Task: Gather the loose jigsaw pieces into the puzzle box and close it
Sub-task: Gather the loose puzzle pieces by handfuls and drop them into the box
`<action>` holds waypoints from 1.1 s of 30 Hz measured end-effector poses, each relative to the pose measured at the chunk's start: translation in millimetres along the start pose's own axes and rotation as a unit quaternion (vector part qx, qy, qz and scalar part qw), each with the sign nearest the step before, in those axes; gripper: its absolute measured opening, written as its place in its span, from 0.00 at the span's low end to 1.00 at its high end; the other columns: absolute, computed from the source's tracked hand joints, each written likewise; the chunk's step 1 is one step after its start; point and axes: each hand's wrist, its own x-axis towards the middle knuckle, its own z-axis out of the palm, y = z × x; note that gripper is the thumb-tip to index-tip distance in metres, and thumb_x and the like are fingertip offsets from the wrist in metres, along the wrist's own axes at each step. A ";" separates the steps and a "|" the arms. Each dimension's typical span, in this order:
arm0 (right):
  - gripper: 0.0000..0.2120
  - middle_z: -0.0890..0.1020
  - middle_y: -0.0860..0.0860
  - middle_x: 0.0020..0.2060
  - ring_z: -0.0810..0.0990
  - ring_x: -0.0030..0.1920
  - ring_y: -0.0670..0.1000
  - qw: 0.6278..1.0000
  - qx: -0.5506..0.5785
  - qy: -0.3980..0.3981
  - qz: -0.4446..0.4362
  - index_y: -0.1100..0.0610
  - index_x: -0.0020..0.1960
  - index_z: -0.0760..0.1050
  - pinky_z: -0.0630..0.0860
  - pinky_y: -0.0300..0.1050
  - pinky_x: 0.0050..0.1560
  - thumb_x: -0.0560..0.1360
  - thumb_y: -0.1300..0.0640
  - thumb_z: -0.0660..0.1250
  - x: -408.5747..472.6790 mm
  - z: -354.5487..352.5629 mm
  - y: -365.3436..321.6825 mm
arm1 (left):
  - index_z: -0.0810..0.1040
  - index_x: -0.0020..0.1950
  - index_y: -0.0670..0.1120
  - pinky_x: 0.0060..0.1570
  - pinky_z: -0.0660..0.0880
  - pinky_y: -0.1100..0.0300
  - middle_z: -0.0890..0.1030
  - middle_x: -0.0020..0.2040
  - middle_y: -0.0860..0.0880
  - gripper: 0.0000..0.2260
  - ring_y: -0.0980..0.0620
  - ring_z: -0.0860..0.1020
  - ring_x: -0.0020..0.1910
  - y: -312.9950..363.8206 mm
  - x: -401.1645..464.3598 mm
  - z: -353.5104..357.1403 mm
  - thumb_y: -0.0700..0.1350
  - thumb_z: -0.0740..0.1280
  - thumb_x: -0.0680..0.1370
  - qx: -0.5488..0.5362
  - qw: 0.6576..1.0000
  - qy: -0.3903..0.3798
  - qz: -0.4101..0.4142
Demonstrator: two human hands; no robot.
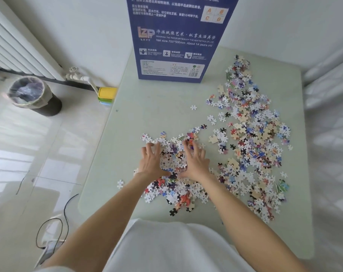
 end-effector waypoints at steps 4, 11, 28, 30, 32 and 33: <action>0.57 0.49 0.53 0.74 0.56 0.70 0.61 0.998 0.000 0.036 -0.046 0.47 0.75 0.39 0.74 0.52 0.59 0.62 0.48 0.77 7.0 5.4 -6.4 | 0.49 0.74 0.53 0.50 0.77 0.57 0.55 0.68 0.47 0.54 0.47 0.58 0.65 5.0 -1.8 0.5 0.57 0.79 0.58 0.015 0.998 -0.028 0.049; 0.46 0.55 0.54 0.68 0.59 0.67 0.57 0.998 0.031 0.032 -0.048 0.52 0.74 0.53 0.75 0.48 0.56 0.65 0.46 0.76 4.7 -1.8 -4.6 | 0.55 0.72 0.52 0.58 0.74 0.56 0.63 0.66 0.46 0.45 0.47 0.65 0.62 14.6 -5.7 4.0 0.48 0.79 0.63 -0.023 0.998 -0.035 0.052; 0.30 0.65 0.54 0.62 0.66 0.60 0.52 0.995 0.005 0.056 -0.079 0.56 0.65 0.65 0.72 0.36 0.50 0.68 0.57 0.74 0.9 1.7 1.0 | 0.69 0.67 0.49 0.64 0.68 0.56 0.72 0.64 0.48 0.25 0.49 0.70 0.62 4.6 -7.6 -9.2 0.49 0.71 0.72 0.001 0.992 -0.072 0.100; 0.30 0.66 0.54 0.62 0.67 0.60 0.52 0.995 0.012 0.059 -0.081 0.56 0.64 0.64 0.72 0.36 0.49 0.67 0.57 0.75 2.2 4.7 -1.7 | 0.70 0.67 0.48 0.64 0.69 0.55 0.74 0.63 0.48 0.24 0.49 0.72 0.61 4.9 -8.2 -10.7 0.48 0.71 0.72 -0.004 0.993 -0.068 0.102; 0.33 0.68 0.53 0.63 0.69 0.60 0.51 0.993 0.042 0.049 -0.094 0.55 0.67 0.62 0.71 0.37 0.52 0.67 0.56 0.75 1.7 5.8 -5.0 | 0.70 0.66 0.48 0.63 0.70 0.55 0.76 0.62 0.49 0.24 0.49 0.73 0.61 5.0 -8.0 -11.8 0.47 0.72 0.72 -0.009 0.992 -0.063 0.104; 0.35 0.69 0.52 0.63 0.70 0.60 0.51 0.992 0.055 0.044 -0.101 0.54 0.68 0.61 0.71 0.38 0.52 0.67 0.57 0.75 1.0 5.8 -6.5 | 0.71 0.66 0.48 0.63 0.70 0.54 0.76 0.62 0.49 0.24 0.49 0.74 0.60 5.2 -8.1 -12.7 0.47 0.72 0.72 -0.013 0.992 -0.063 0.106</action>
